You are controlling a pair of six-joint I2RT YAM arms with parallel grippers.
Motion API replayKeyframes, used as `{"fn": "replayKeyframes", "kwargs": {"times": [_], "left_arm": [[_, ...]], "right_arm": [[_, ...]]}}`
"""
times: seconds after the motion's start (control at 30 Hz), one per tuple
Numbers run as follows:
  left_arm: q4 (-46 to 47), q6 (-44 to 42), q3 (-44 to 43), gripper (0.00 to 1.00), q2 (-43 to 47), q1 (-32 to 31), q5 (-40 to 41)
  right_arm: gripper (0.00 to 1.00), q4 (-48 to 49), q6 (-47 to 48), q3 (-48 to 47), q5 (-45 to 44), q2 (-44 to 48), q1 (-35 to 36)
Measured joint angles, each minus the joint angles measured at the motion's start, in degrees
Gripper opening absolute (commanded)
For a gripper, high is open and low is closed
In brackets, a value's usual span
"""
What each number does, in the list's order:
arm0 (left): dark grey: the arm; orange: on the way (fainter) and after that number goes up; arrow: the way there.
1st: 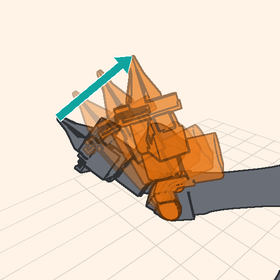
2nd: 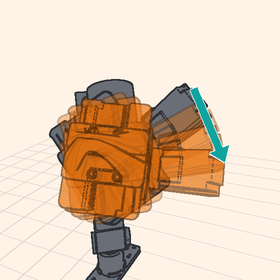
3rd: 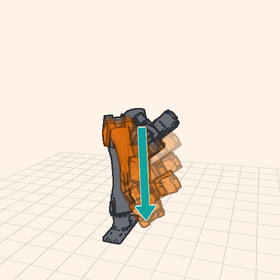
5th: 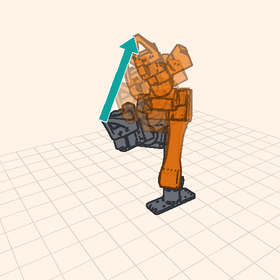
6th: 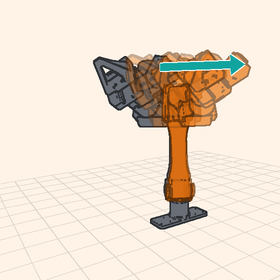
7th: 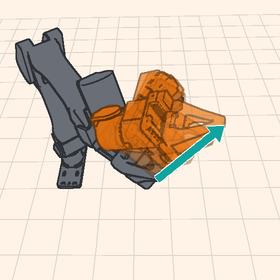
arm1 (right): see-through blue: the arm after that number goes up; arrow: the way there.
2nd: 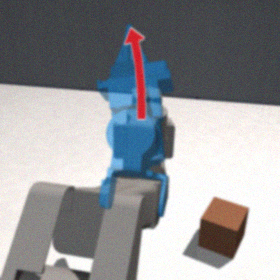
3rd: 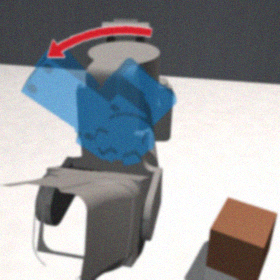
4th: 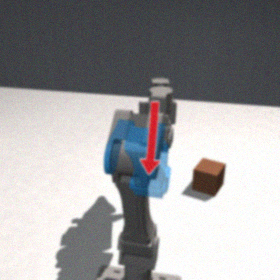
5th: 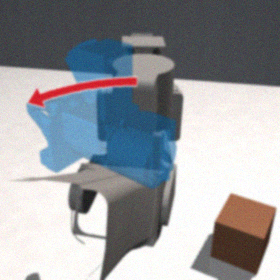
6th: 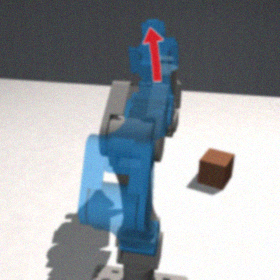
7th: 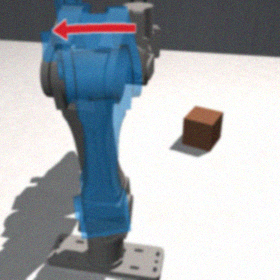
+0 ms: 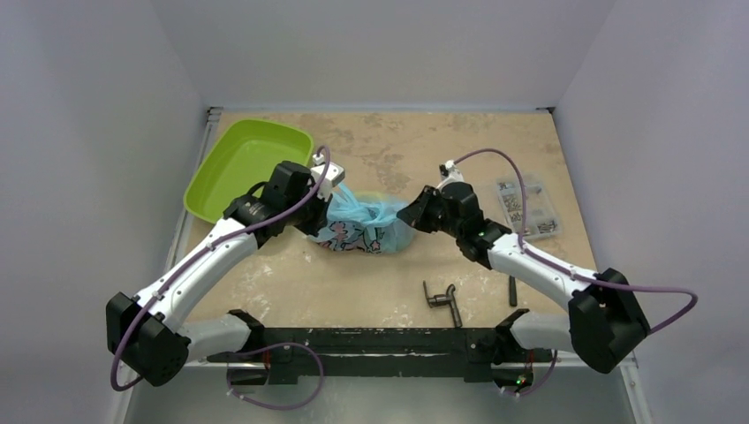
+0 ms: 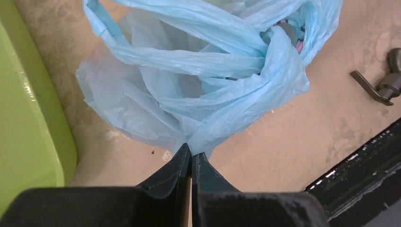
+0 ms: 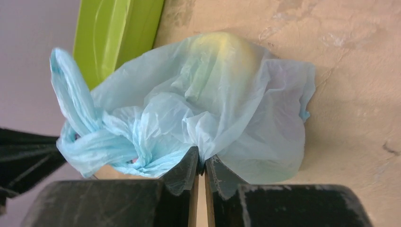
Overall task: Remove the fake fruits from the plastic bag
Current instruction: Untie the plastic bag at the center of the board.
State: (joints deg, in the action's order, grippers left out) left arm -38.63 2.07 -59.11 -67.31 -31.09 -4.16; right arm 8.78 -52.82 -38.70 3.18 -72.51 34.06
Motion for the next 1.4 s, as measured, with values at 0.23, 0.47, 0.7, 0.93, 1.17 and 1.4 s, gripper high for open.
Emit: {"fn": "replayKeyframes", "kwargs": {"times": [0.23, 0.47, 0.7, 0.93, 1.17, 1.4], "left_arm": [[-0.4, 0.2, 0.0, 0.0, -0.3, 0.2, -6.2], [-0.7, 0.3, 0.0, 0.0, -0.9, 0.2, -8.2], [-1.4, 0.3, 0.0, 0.0, -1.0, 0.2, -8.5], [-1.4, 0.3, 0.0, 0.0, -1.0, 0.2, -8.5], [-1.6, 0.3, 0.0, 0.0, -1.1, 0.2, -8.5], [-1.5, 0.3, 0.0, 0.0, -0.8, 0.2, -7.3]], "right_arm": [[0.56, -12.0, 22.7, -8.0, -3.0, 4.0, 4.2], [0.64, -18.3, 39.1, -18.0, -13.6, 3.0, 19.8], [0.64, -18.5, 51.8, -19.8, -23.3, -3.2, 27.8], [0.63, -15.0, 61.2, -18.1, -35.5, -8.9, 34.2], [0.56, -7.6, 65.9, -17.2, -49.5, -15.7, 34.6], [0.12, -0.2, 63.6, -13.6, -49.8, -15.2, 34.6]]}}
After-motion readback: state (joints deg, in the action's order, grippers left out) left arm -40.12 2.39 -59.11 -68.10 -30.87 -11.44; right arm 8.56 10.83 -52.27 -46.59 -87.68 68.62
